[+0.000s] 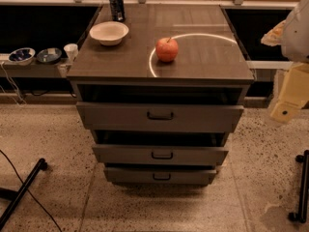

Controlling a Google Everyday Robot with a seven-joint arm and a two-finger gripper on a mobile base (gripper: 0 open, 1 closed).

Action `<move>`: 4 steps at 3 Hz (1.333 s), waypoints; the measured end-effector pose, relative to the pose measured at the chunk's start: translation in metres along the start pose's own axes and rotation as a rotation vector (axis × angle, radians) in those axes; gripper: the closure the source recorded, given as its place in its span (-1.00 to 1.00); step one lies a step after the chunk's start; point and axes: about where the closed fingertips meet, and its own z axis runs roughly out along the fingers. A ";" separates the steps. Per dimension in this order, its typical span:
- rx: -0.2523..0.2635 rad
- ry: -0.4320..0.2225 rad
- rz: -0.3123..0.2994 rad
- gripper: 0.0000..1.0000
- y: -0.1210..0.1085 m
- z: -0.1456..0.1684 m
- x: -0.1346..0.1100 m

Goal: Open middle drawer

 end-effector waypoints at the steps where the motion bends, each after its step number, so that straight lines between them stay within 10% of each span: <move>1: 0.000 0.000 0.000 -1.00 0.000 0.000 0.000; 4: -0.072 -0.077 -0.076 -1.00 0.038 0.099 0.000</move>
Offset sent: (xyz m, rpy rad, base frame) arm 0.0033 0.0281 -0.1263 0.1797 0.0001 0.1698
